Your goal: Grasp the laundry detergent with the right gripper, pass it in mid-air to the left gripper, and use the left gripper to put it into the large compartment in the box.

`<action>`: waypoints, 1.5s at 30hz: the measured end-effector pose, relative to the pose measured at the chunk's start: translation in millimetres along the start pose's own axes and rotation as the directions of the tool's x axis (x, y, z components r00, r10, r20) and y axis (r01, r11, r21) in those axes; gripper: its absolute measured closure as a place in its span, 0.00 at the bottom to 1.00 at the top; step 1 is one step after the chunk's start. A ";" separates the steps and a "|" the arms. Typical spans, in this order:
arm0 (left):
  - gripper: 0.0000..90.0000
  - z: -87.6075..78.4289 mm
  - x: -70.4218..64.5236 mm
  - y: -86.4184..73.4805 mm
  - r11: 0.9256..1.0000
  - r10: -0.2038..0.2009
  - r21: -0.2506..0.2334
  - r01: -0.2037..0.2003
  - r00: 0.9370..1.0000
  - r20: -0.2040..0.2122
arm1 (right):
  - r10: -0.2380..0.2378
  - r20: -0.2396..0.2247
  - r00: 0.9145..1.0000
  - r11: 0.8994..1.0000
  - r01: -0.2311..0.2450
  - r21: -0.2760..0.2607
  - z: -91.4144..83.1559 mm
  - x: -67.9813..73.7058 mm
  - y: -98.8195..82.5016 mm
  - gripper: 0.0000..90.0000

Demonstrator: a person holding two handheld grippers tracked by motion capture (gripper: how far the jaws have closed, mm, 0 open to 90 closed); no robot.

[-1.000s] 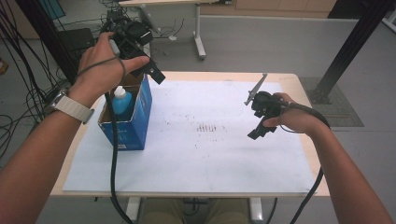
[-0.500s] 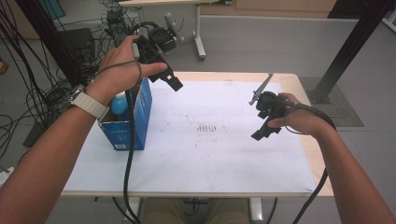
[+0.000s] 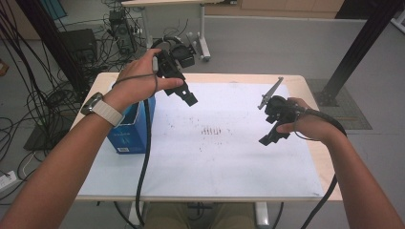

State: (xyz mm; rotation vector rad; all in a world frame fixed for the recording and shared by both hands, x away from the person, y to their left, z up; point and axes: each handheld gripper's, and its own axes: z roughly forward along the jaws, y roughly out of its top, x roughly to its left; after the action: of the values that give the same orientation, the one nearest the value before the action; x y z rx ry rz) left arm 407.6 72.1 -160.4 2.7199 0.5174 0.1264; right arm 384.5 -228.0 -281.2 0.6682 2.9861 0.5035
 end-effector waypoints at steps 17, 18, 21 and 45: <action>0.09 24.2 -3.9 -4.7 0.996 0.081 0.029 -0.082 0.996 0.028 | 0.012 -0.002 1.000 1.000 -0.012 -0.005 1.6 -2.4 -3.7 0.10; 0.09 25.6 -3.8 -5.2 0.996 0.081 0.030 -0.081 0.996 0.029 | 0.011 -0.003 1.000 1.000 -0.011 -0.005 1.6 -2.4 -3.6 0.10; 0.09 29.0 -3.7 -6.8 0.996 0.085 0.037 -0.086 0.996 0.029 | 0.011 -0.003 1.000 1.000 -0.011 -0.006 1.2 -2.5 -3.7 0.10; 0.09 37.4 -3.2 -17.3 0.995 0.077 0.058 -0.079 0.996 0.035 | 0.018 -0.004 1.000 1.000 -0.019 -0.003 2.4 0.9 -1.7 0.09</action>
State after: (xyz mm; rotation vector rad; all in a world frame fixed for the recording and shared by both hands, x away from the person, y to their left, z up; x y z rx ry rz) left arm 404.5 73.2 -201.6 2.7956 0.4123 0.0874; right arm 383.3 -228.4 -284.0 0.6960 2.9856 0.5105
